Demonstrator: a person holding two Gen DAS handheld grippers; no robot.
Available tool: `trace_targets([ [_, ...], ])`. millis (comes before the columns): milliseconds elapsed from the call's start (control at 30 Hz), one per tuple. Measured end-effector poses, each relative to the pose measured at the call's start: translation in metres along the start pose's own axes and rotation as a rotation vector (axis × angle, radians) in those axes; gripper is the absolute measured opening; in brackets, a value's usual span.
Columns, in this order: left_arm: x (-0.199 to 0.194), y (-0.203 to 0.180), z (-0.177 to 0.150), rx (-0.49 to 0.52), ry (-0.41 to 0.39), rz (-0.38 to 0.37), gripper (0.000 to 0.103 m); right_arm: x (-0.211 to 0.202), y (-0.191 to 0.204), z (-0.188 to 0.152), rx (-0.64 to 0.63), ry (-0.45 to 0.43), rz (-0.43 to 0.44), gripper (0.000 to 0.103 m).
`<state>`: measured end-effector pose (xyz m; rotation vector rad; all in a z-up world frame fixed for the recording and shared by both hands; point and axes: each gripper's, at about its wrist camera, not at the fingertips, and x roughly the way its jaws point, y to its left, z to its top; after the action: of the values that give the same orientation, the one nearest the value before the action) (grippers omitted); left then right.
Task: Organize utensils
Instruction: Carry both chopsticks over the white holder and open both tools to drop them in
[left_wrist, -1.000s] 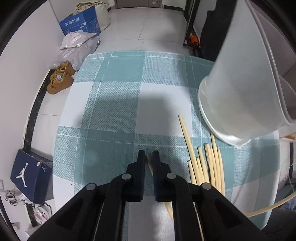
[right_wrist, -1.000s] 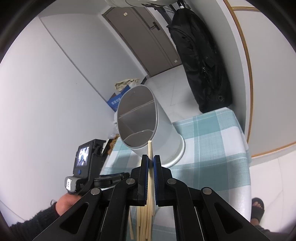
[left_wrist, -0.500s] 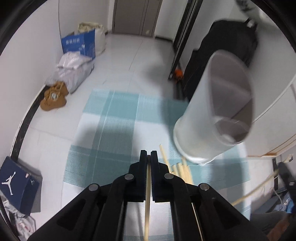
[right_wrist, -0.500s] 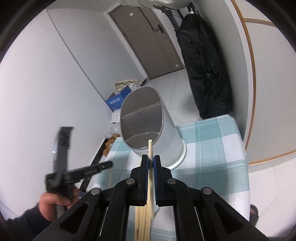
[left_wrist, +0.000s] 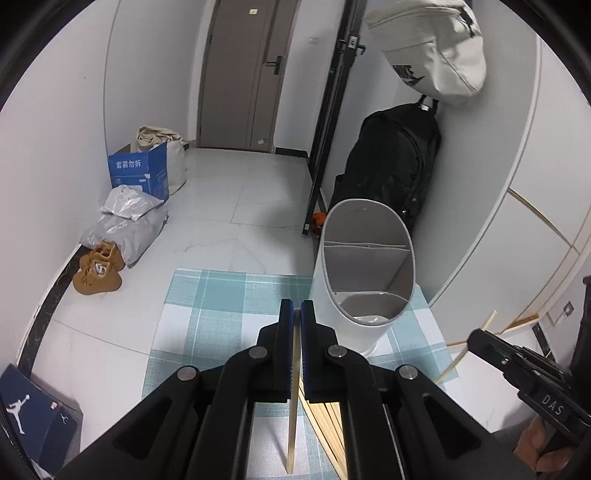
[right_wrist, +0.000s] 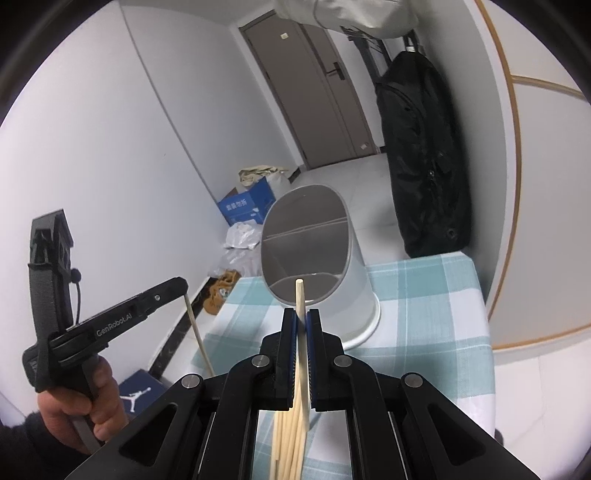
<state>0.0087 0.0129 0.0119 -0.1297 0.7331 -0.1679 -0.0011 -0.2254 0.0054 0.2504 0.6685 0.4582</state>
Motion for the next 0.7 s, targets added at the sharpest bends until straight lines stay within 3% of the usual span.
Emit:
trace_targets([
  [400,-0.033,-0.021,0.033,0.084,-0.018,-0.066,0.000,-0.008,0.016,0.022,-0.053,-0.045,-0.004,0.004],
  [700,-0.054,-0.037,0.089,0.104,-0.090,-0.127,0.000,-0.025,0.022,0.080,-0.075,-0.098,0.000,0.004],
])
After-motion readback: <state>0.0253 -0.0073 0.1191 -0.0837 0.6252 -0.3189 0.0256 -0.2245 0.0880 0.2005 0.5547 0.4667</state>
